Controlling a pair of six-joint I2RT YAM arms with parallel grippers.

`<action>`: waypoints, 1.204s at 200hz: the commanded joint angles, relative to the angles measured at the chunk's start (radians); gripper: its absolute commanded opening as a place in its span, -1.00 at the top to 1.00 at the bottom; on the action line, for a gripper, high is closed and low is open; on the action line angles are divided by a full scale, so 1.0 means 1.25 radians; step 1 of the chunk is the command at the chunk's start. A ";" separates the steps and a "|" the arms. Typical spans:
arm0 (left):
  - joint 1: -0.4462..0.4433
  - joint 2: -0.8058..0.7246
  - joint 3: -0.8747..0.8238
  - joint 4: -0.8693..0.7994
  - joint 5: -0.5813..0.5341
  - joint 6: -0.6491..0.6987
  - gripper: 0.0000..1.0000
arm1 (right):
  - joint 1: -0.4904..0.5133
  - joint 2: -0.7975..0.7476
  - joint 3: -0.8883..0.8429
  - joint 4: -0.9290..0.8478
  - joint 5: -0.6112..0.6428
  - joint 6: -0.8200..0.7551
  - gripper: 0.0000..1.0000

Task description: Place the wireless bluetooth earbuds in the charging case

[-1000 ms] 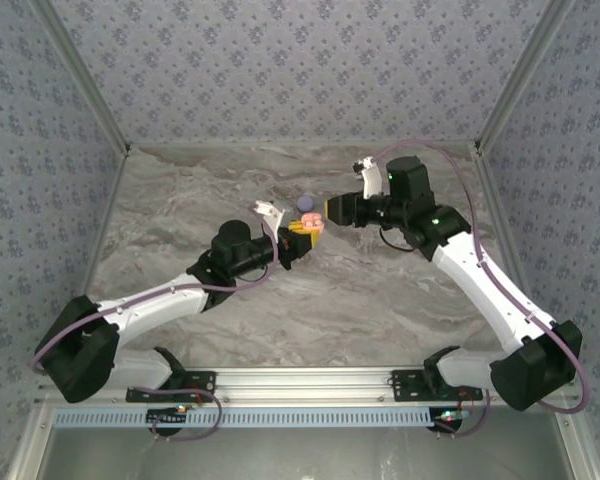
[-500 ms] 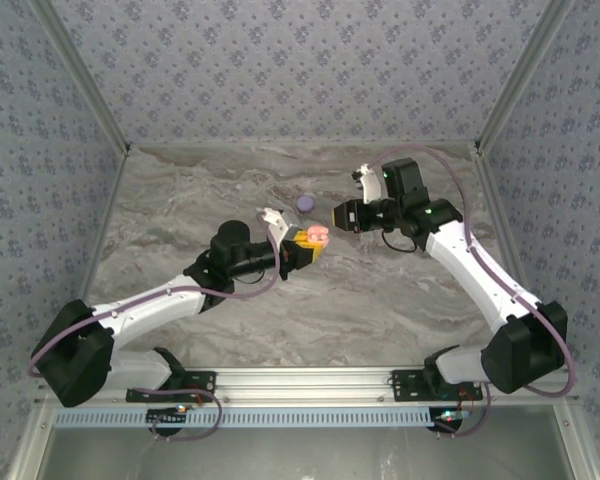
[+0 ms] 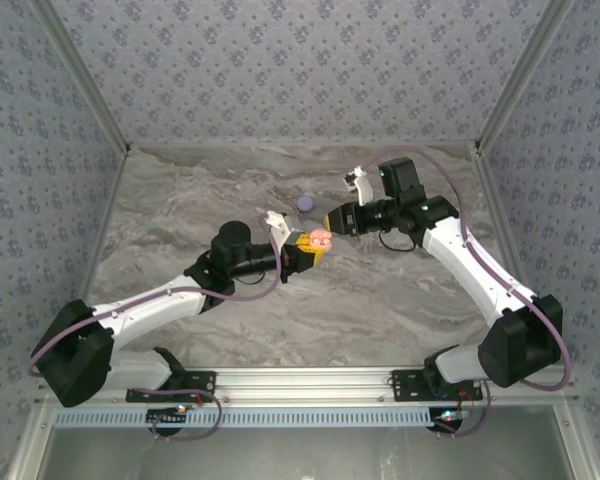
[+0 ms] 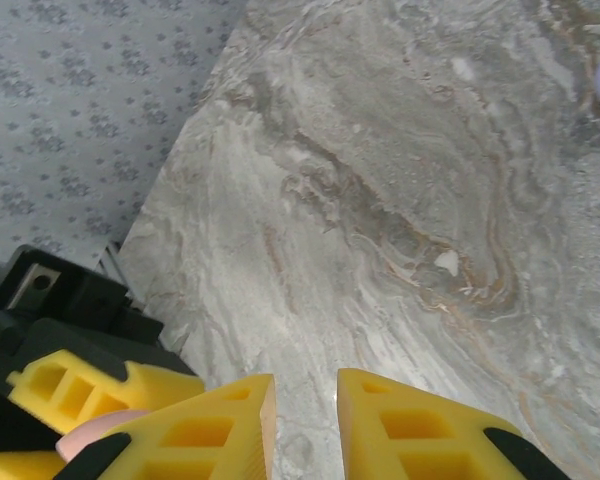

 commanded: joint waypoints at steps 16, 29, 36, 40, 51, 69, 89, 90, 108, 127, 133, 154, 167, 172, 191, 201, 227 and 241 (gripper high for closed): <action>-0.006 -0.014 0.021 0.006 -0.011 0.014 0.80 | 0.008 0.006 0.031 -0.038 -0.068 -0.042 0.49; -0.006 -0.014 0.019 0.003 -0.032 0.011 0.81 | 0.012 0.007 0.035 -0.045 -0.072 -0.048 0.49; -0.005 -0.015 0.018 0.003 -0.042 0.008 0.81 | 0.015 0.007 0.036 -0.050 -0.072 -0.053 0.49; -0.006 -0.015 0.017 0.003 -0.048 0.008 0.81 | 0.016 0.006 0.037 -0.052 -0.072 -0.055 0.49; -0.006 -0.015 0.017 0.000 -0.059 0.007 0.81 | 0.019 0.007 0.041 -0.059 -0.073 -0.060 0.49; -0.006 -0.016 0.018 -0.002 -0.070 0.004 0.82 | 0.023 0.008 0.043 -0.059 -0.069 -0.069 0.49; -0.006 -0.015 0.017 -0.003 -0.090 -0.002 0.81 | 0.026 0.011 0.042 -0.083 -0.068 -0.074 0.49; -0.006 -0.015 0.018 -0.003 -0.091 -0.002 0.81 | 0.025 0.011 0.043 -0.083 -0.068 -0.074 0.49; -0.005 -0.017 0.017 -0.002 -0.106 -0.005 0.81 | 0.028 0.014 0.045 -0.091 -0.068 -0.079 0.49; -0.005 -0.018 0.018 -0.001 -0.120 -0.010 0.81 | 0.034 0.018 0.047 -0.099 -0.063 -0.085 0.48; -0.005 -0.019 0.018 0.001 -0.126 -0.011 0.81 | 0.034 0.019 0.048 -0.101 -0.064 -0.086 0.48; -0.003 -0.021 0.017 0.000 -0.150 -0.018 0.81 | 0.042 0.022 0.049 -0.107 -0.064 -0.091 0.48; -0.003 -0.022 0.017 -0.002 -0.157 -0.020 0.80 | 0.044 0.021 0.051 -0.110 -0.058 -0.093 0.48; -0.002 -0.022 0.017 -0.002 -0.160 -0.021 0.80 | 0.045 0.022 0.052 -0.112 -0.056 -0.094 0.48; 0.001 -0.020 0.017 -0.006 -0.171 -0.030 0.80 | 0.047 0.019 0.056 -0.119 -0.050 -0.096 0.48; 0.003 -0.020 0.016 -0.007 -0.176 -0.034 0.79 | 0.047 0.018 0.058 -0.119 -0.050 -0.097 0.48; 0.006 -0.021 0.014 -0.011 -0.183 -0.037 0.79 | 0.050 0.013 0.061 -0.124 -0.036 -0.099 0.48; 0.007 -0.022 0.015 -0.023 -0.191 -0.037 0.79 | 0.049 0.008 0.059 -0.120 -0.020 -0.096 0.44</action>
